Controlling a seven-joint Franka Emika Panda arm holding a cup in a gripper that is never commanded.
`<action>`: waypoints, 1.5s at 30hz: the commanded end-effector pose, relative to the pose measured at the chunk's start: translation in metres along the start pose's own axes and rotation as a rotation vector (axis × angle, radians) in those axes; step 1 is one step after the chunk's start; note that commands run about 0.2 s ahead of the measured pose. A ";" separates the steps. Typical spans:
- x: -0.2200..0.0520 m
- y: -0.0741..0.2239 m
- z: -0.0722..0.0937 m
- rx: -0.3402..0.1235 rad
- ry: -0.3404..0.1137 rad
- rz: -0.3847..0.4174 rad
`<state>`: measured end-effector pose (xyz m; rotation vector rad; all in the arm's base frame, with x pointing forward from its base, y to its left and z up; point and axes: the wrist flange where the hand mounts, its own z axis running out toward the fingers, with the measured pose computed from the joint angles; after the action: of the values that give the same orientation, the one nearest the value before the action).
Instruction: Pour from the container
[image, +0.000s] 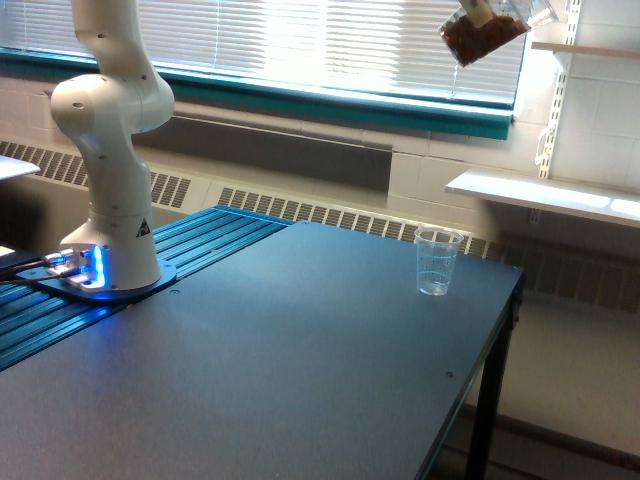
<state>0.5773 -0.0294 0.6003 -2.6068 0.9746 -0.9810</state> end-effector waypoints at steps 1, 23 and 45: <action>0.011 0.010 -0.003 -0.013 0.015 0.015; -0.017 -0.022 -0.003 0.034 0.005 -0.133; -0.099 -0.030 -0.008 0.050 -0.022 -0.290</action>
<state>0.5457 0.0407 0.5674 -2.7463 0.6563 -0.9922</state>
